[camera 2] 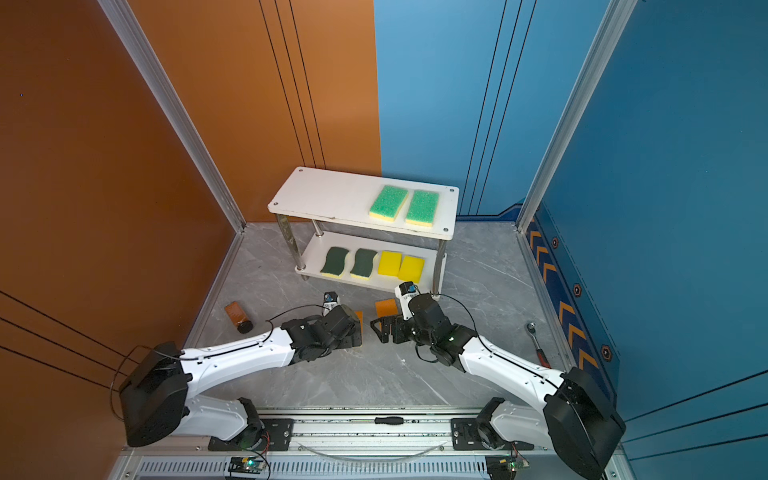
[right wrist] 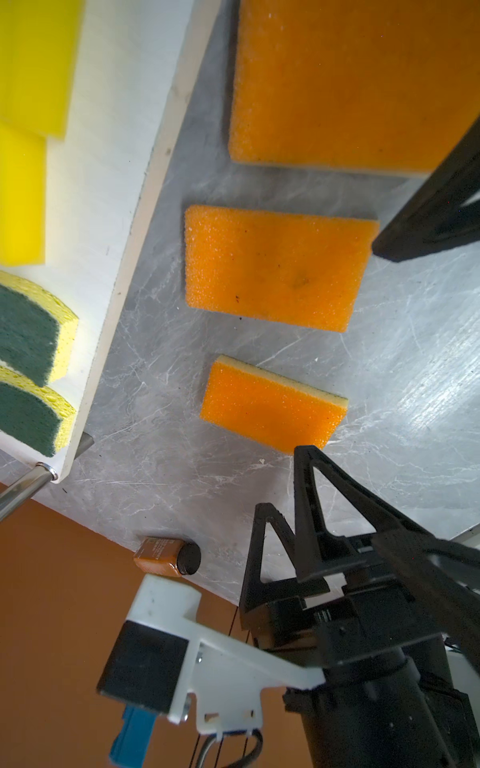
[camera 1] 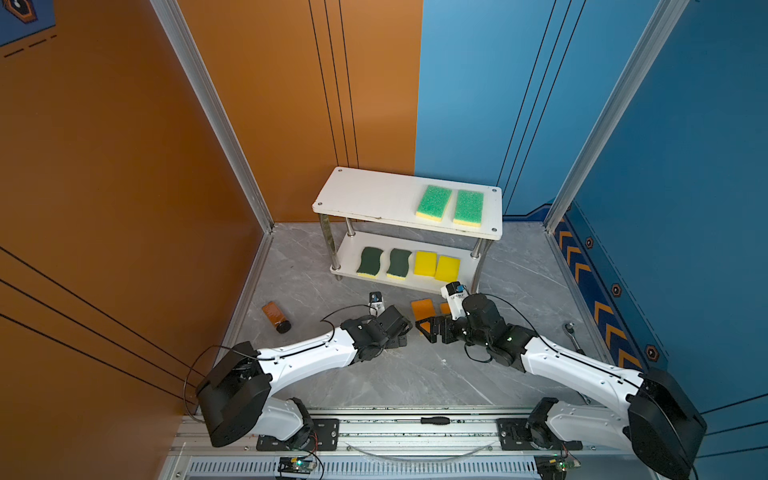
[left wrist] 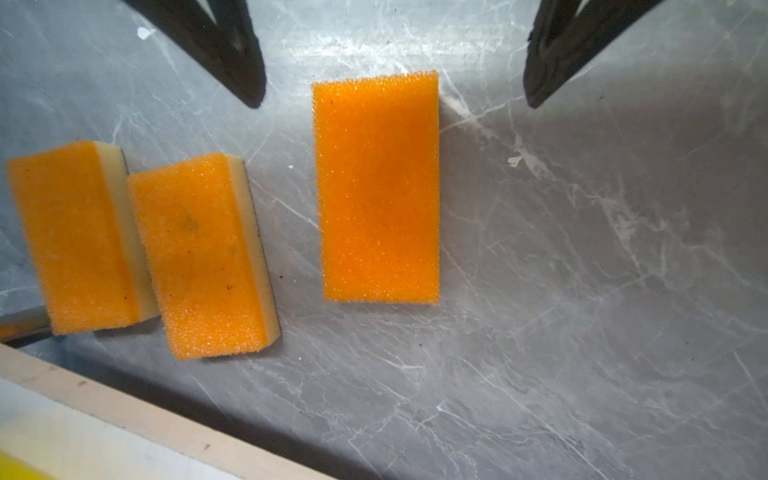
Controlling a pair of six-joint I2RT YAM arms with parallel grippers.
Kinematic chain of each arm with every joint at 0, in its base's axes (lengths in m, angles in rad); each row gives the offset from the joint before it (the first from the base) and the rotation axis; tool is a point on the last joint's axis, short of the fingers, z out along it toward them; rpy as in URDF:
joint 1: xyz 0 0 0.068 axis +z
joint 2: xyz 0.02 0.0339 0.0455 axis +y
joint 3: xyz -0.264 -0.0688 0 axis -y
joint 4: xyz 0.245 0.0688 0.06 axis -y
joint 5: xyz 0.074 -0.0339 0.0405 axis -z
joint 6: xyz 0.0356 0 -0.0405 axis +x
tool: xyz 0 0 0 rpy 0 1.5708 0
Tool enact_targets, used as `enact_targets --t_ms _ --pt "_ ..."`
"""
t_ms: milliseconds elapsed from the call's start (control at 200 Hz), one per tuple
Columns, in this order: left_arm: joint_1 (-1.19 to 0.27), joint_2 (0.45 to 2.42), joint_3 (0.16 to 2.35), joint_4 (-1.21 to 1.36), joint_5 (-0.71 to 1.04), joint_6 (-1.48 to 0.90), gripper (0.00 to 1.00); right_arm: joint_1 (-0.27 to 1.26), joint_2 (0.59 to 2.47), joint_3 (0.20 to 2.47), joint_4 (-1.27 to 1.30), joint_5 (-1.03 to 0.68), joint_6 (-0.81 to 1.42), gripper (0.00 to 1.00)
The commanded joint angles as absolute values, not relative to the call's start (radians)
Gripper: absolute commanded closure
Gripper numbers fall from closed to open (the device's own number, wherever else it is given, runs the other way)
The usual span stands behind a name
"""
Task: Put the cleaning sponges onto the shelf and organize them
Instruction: 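Close the left gripper on the orange sponge nearest the robot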
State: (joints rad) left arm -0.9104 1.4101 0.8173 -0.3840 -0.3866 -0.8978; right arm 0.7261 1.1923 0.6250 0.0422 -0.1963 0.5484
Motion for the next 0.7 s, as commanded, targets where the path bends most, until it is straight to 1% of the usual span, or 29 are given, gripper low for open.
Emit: enact_targets --t_ms 0,230,245,285,696 --pt "-0.925 1.452 0.848 -0.357 -0.366 -0.866 0.02 0.713 1.169 0.605 0.009 -0.160 0.562 0.00" --pt "-0.933 1.530 0.861 -0.337 -0.354 -0.864 0.02 0.709 1.143 0.581 0.013 -0.149 0.578 0.00" --pt "-0.931 1.535 0.861 -0.335 -0.353 -0.864 0.02 0.682 1.142 0.579 0.012 -0.148 0.578 0.00" --pt "-0.933 1.548 0.864 -0.333 -0.352 -0.865 0.02 0.677 1.141 0.575 0.014 -0.148 0.580 0.00" --pt "-0.943 1.621 0.878 -0.327 -0.365 -0.881 0.02 0.672 1.134 0.568 0.013 -0.149 0.586 0.00"
